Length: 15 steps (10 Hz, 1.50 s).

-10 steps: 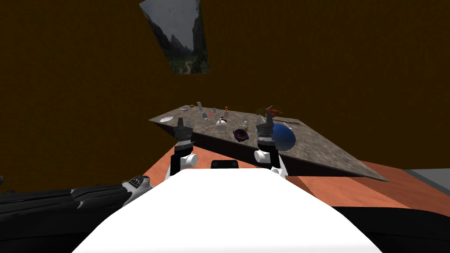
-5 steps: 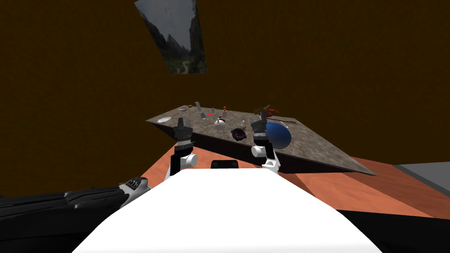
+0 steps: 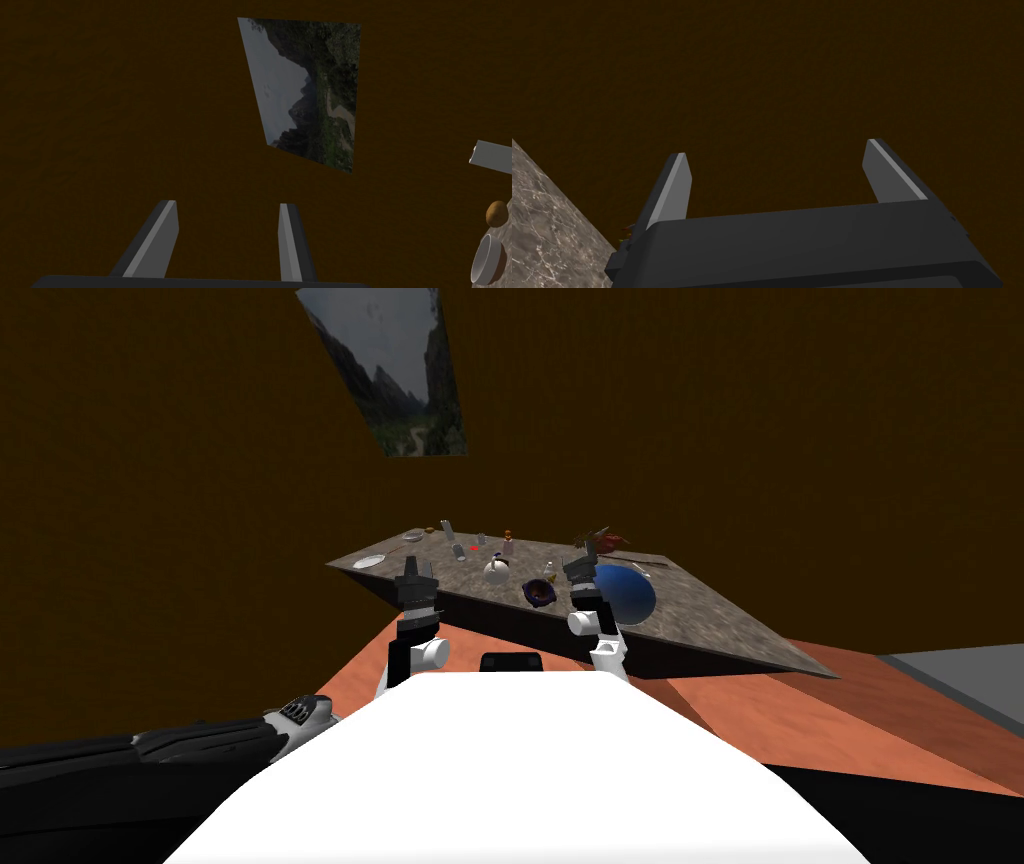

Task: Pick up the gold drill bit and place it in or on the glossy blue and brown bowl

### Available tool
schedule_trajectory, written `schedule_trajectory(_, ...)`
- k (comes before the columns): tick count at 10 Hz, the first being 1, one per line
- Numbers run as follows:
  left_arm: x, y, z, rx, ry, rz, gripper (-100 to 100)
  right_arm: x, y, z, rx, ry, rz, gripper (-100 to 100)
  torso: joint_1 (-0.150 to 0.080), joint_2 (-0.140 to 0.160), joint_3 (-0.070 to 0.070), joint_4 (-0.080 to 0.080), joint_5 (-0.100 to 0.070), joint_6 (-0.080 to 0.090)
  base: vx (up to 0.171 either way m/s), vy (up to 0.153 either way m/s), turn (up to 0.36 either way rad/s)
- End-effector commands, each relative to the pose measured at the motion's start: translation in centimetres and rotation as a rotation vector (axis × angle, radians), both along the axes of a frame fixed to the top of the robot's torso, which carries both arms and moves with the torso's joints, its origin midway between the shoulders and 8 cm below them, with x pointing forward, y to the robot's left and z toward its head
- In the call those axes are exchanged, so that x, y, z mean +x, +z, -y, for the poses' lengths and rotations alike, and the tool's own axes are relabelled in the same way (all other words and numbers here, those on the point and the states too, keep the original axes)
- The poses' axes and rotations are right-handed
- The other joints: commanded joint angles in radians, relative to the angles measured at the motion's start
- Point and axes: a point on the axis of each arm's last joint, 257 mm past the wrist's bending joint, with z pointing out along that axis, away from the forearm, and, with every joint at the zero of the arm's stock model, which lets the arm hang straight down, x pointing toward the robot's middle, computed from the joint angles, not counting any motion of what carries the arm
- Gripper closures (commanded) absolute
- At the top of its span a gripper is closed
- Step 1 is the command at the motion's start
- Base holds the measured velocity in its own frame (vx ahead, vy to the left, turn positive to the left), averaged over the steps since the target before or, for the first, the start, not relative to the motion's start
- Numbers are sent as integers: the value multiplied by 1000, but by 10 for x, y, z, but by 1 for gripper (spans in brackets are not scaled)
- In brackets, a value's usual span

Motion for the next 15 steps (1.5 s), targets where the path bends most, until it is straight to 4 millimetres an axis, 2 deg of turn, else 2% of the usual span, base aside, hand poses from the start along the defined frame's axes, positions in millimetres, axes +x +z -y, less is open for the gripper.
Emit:
schedule_trajectory(1,0,0,0,0,0,0,0,17,-8,-5,73,52,-39,-100,0,0,0,0,0,0,-2,-26,-33)
schedule_trajectory(2,0,0,0,0,0,0,0,29,-16,-10,122,87,-75,-100,0,0,0,0,0,0,-11,-39,-65)
schedule_trajectory(3,0,0,0,0,0,0,0,31,-16,-10,141,99,-77,-100,-1,0,0,0,0,0,-6,-32,-17)
schedule_trajectory(4,0,0,0,0,0,0,0,45,-24,-15,194,136,-117,-100,0,0,0,0,0,0,-2,-28,-33)
schedule_trajectory(5,0,0,0,0,0,0,0,45,-24,-15,210,144,-118,-100,0,-1,0,0,0,0,-5,-19,-19)
schedule_trajectory(6,0,0,0,0,0,0,0,59,-33,-21,269,182,-162,-100,0,0,0,0,0,0,-9,-25,-44)
schedule_trajectory(7,0,0,0,0,0,0,0,59,-33,-21,281,188,-162,-100,0,0,0,0,0,0,-4,-23,-18)
schedule_trajectory(8,0,0,0,0,0,0,0,73,-43,-26,344,225,-209,-100,0,0,0,0,0,0,2,-28,-38)
schedule_trajectory(9,0,0,0,0,0,0,0,73,-43,-26,355,231,-210,-100,0,-1,0,0,0,0,2,-21,-21)
schedule_trajectory(10,0,0,0,0,0,0,0,87,-54,-32,418,266,-259,-100,0,-1,0,0,0,0,2,-25,-41)
schedule_trajectory(11,0,0,0,0,0,0,0,87,-54,-32,432,272,-260,-100,0,-1,0,0,0,0,2,-19,-13)
schedule_trajectory(12,0,0,0,0,0,0,0,99,-65,-38,490,302,-311,-100,0,-1,0,0,0,0,3,-24,-42)
schedule_trajectory(13,0,0,0,0,0,0,0,99,-65,-38,510,310,-312,-100,0,-1,0,0,0,0,2,-21,-16)
schedule_trajectory(14,0,0,0,0,0,0,0,111,-75,-44,567,339,-361,-100,0,0,0,0,0,0,5,-22,-34)
schedule_trajectory(15,0,0,0,0,0,0,0,111,-76,-43,591,346,-366,-100,0,-1,0,0,0,0,7,-18,-18)
